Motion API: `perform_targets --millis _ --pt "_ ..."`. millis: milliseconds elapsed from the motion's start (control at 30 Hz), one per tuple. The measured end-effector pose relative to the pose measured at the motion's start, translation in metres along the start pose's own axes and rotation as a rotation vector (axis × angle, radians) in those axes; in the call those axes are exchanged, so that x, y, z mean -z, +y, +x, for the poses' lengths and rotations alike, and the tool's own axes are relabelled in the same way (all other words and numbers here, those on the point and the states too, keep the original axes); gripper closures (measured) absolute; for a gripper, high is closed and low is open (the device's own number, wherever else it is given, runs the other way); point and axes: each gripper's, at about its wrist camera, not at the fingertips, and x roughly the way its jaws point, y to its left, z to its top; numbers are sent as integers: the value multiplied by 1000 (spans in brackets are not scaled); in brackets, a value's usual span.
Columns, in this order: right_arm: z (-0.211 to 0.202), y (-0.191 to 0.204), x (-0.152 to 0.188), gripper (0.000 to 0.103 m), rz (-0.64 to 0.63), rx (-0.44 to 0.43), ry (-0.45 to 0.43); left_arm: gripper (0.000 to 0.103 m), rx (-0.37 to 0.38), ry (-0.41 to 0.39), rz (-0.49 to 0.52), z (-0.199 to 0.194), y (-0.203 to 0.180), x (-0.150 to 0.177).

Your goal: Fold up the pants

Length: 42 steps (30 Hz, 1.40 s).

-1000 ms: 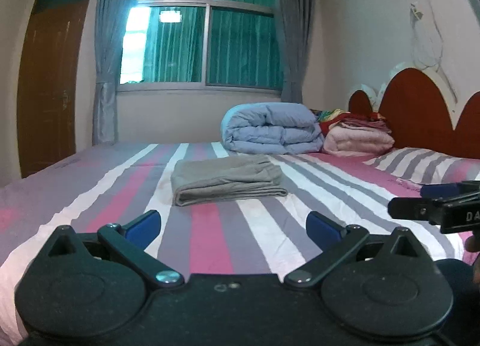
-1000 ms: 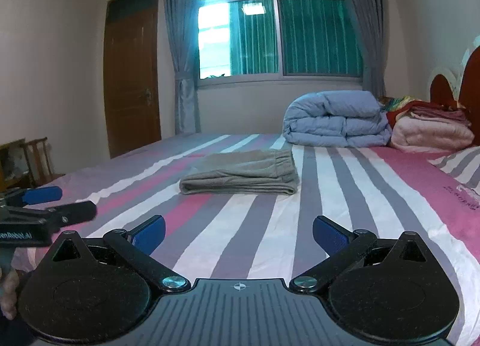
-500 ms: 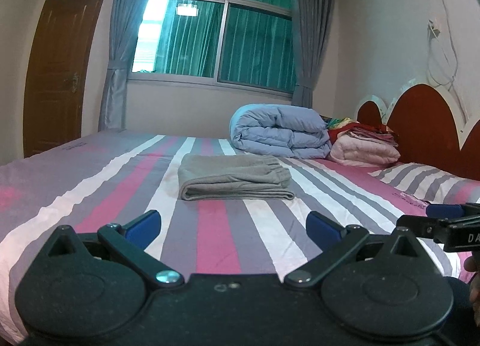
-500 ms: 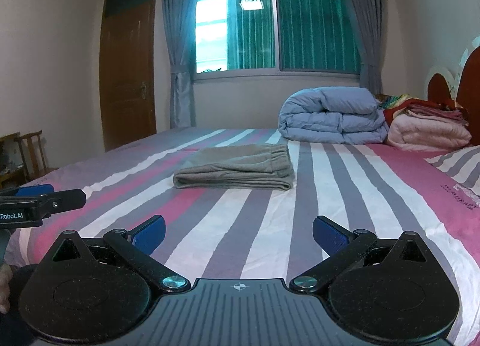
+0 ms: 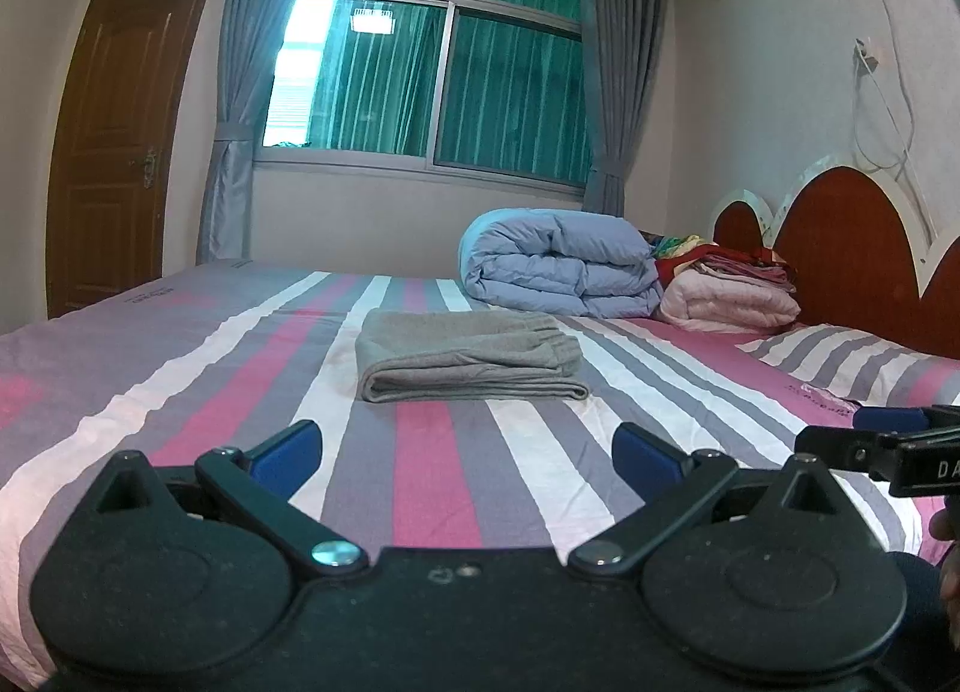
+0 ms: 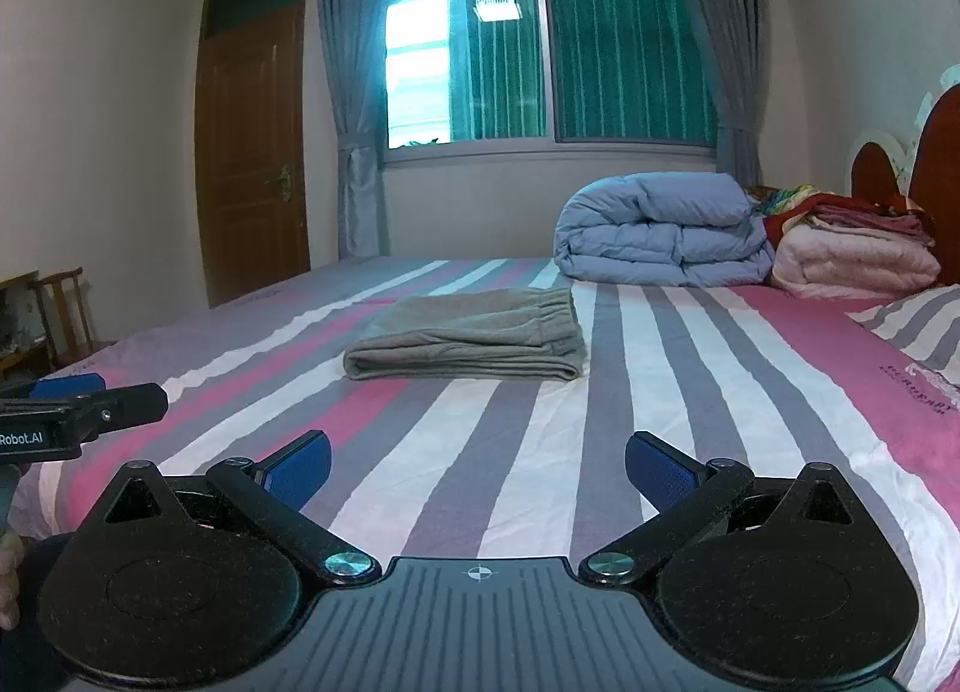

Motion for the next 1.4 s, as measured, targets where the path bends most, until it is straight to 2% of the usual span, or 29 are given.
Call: perform_targets --millis 1400 --pt "-1 6 -1 0 6 5 4 6 8 -1 6 1 3 -1"
